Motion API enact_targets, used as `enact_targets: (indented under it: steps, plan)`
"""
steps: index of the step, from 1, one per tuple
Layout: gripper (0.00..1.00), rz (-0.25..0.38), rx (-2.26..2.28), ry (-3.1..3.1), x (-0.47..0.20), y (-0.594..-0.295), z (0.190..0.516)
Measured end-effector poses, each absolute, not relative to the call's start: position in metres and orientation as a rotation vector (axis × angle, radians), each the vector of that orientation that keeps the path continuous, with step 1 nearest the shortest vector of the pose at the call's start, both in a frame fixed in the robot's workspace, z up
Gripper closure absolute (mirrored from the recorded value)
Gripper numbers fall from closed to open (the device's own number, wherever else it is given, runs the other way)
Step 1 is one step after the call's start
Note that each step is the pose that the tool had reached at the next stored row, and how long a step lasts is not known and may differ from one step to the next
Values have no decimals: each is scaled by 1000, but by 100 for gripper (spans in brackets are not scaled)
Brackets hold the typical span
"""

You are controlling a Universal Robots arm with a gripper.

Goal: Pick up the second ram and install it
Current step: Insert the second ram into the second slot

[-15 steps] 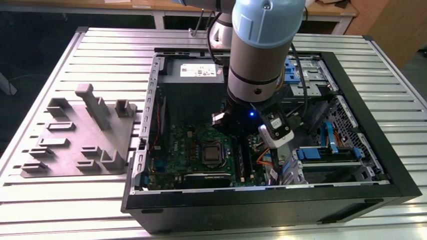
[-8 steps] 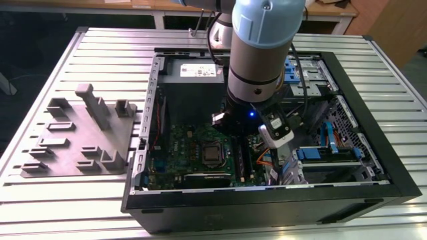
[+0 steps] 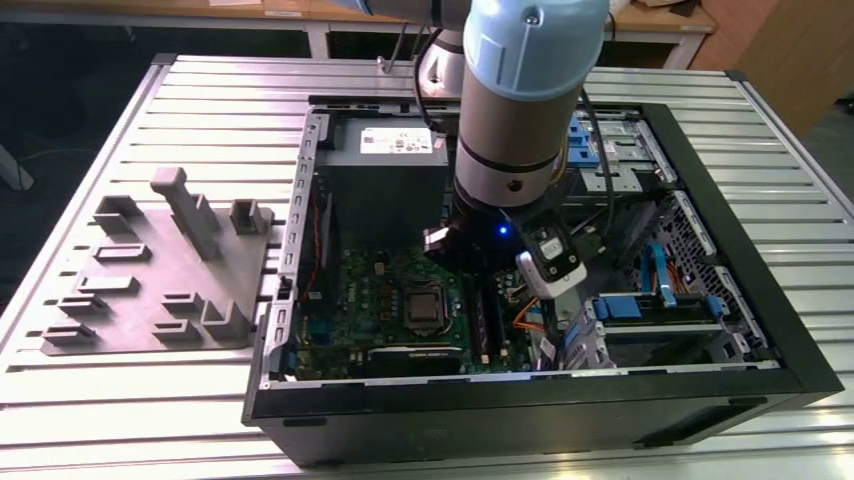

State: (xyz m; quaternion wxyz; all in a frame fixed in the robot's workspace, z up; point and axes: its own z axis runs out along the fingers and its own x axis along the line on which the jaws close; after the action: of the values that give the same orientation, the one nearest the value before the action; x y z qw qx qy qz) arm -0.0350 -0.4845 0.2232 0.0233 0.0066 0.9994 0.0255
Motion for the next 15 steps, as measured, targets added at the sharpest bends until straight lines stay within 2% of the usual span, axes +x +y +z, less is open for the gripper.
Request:
enact_targets:
  steps: [15]
  plan:
    - [88, 81, 21, 3094, -35, -484, 218]
